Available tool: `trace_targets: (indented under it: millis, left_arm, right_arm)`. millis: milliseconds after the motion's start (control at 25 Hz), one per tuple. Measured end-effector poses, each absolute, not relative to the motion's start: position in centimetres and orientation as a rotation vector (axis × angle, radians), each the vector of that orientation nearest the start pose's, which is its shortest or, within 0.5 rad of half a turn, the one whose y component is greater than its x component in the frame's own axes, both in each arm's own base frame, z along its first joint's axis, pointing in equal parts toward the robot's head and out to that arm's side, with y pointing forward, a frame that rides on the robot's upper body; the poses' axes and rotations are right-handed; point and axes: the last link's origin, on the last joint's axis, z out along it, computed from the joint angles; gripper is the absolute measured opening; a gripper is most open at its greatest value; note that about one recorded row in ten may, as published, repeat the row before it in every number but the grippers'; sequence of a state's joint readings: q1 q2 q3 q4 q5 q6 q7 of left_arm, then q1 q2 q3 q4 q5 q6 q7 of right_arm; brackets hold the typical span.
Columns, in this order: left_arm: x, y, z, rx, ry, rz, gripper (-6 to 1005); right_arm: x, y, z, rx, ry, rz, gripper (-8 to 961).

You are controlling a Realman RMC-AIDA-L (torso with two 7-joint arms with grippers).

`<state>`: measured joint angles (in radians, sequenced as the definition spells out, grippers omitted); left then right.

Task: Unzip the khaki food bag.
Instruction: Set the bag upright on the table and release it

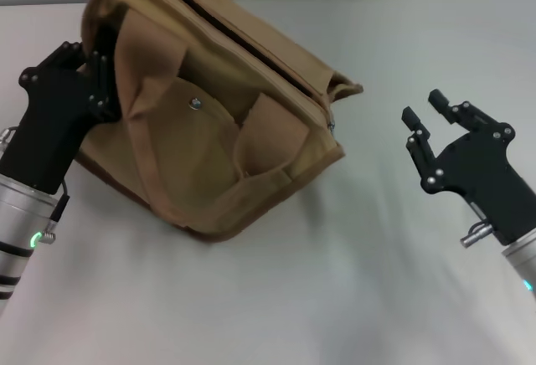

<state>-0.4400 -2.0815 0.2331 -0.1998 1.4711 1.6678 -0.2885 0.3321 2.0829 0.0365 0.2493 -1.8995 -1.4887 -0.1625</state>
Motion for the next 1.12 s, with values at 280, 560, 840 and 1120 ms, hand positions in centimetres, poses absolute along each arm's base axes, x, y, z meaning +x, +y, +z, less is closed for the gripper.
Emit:
trace_targets:
  millis: [280, 560, 840, 1120]
  left_arm:
    - [-27.2, 27.5, -3.3, -1.742, -0.403, -1.186, 60]
    - [-27.1, 27.5, -3.4, -1.743, -0.404, -1.194, 61]
    - [-27.2, 27.3, -3.3, -1.740, -0.406, -1.192, 63]
    - [-27.1, 27.0, -3.7, -1.766, -0.409, -1.193, 65]
  right_arm:
    - [28.8, 27.5, -5.7, -1.999, 0.153, 0.831, 471]
    - [26.9, 31.0, -7.1, -2.186, 0.161, 0.807, 602]
    - [25.4, 32.5, -8.2, -2.251, 0.115, 0.772, 627]
    - [24.2, 33.4, -7.9, -2.243, 0.075, 0.804, 298]
